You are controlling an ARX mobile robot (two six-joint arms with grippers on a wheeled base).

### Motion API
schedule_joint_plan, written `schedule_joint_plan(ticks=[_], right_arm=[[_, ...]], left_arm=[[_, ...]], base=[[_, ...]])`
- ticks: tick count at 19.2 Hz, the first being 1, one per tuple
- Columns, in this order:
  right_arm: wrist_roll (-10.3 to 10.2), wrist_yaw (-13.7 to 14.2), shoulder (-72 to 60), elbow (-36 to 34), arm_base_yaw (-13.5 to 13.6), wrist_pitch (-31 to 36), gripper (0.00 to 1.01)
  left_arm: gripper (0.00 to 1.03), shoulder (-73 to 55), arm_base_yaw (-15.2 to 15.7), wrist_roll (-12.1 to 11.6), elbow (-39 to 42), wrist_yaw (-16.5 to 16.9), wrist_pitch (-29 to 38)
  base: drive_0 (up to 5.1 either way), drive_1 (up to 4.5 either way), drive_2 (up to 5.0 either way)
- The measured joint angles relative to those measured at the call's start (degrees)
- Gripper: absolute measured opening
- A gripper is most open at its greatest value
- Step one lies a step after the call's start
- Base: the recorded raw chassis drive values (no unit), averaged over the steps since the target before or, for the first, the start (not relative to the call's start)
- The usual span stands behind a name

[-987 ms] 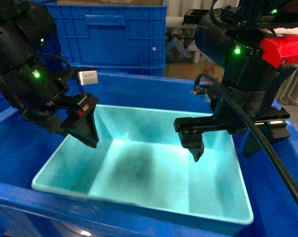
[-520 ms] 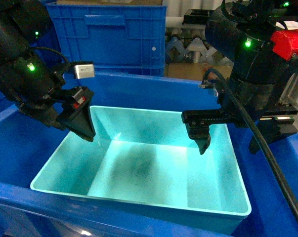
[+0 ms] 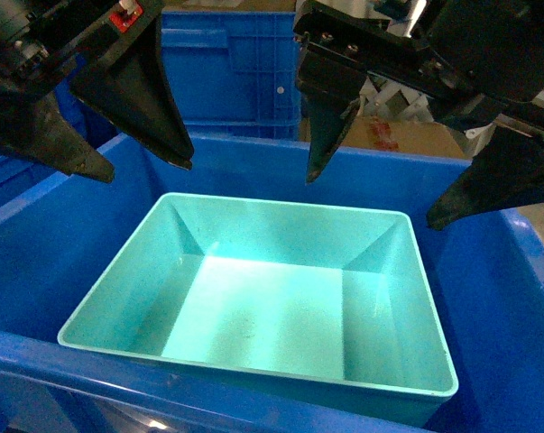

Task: Stack blue boxes stably on right

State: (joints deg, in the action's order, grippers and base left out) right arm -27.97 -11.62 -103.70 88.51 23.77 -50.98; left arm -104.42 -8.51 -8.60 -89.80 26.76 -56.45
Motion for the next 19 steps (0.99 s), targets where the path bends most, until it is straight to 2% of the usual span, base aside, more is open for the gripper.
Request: schedule_joint_plan(ticks=[2, 3, 4, 5, 6, 7, 8, 9, 10, 11, 12, 15, 16, 17, 19], right_arm=[[-1.7, 0.9, 0.2, -0.3, -0.1, 0.1, 0.98], [1.0, 8.9, 2.8, -8.7, 0.7, 20.1, 0.92], [8.4, 19.9, 7.2, -20.5, 0.4, 41.2, 0.81], [13.8, 26.4, 11.7, -31.2, 0.0, 56.1, 0.72], [20.0, 30.2, 16.7, -41.2, -2.4, 71.8, 0.61], [23.3, 30.4, 20.6, -48.2, -5.4, 84.7, 0.50], [24.9, 29.9, 24.1, -54.2, -7.5, 93.7, 0.39], [26.1, 27.9, 27.3, -60.1, -8.3, 99.8, 0.26], [26.7, 25.5, 29.6, -64.4, -9.4, 101.4, 0.13], [27.5, 24.1, 31.9, -68.1, -10.8, 101.6, 0.01], [27.6, 23.2, 34.3, -70.6, -12.4, 101.6, 0.02], [27.6, 19.8, 42.2, -76.7, -15.3, 100.3, 0.02], [27.6, 19.1, 44.7, -78.5, -16.4, 99.2, 0.02], [27.6, 18.4, 47.3, -80.1, -17.4, 98.1, 0.02], [27.6, 17.0, 52.3, -82.2, -18.5, 95.5, 0.02]], left_arm=[[0.98, 0.0, -0.5, 1.4, 1.0, -1.8, 0.8], [0.98, -0.9, -0.3, 2.0, 1.2, -2.2, 1.0], [0.90, 2.9, -1.7, 4.1, 12.2, -12.5, 27.2], [0.81, 7.1, -1.6, 5.6, 22.3, -21.6, 43.0], [0.70, 12.9, -1.0, 6.8, 34.8, -29.6, 61.5], [0.59, 17.3, -0.1, 7.2, 43.7, -33.9, 77.9], [0.48, 20.5, 1.2, 7.6, 50.1, -34.5, 91.0], [0.36, 23.4, 1.8, 8.2, 56.5, -34.2, 101.3], [0.23, 25.7, 2.1, 8.2, 61.9, -33.0, 106.7], [0.10, 28.0, 2.7, 8.2, 65.9, -32.5, 108.5], [0.01, 30.1, 3.4, 8.5, 68.6, -32.1, 108.8], [0.02, 37.9, 4.7, 8.4, 76.0, -30.6, 108.5], [0.02, 40.1, 6.6, 8.4, 77.7, -28.1, 107.8], [0.02, 42.7, 8.4, 8.4, 79.4, -27.2, 106.9], [0.02, 47.7, 8.6, 8.4, 82.1, -26.9, 104.8]], base=[[0.0, 0.00, 0.0], [0.0, 0.00, 0.0], [0.0, 0.00, 0.0], [0.0, 0.00, 0.0], [0.0, 0.00, 0.0], [0.0, 0.00, 0.0], [0.0, 0.00, 0.0], [0.0, 0.00, 0.0], [0.0, 0.00, 0.0], [0.0, 0.00, 0.0], [0.0, 0.00, 0.0], [0.0, 0.00, 0.0], [0.0, 0.00, 0.0], [0.0, 0.00, 0.0], [0.0, 0.00, 0.0]])
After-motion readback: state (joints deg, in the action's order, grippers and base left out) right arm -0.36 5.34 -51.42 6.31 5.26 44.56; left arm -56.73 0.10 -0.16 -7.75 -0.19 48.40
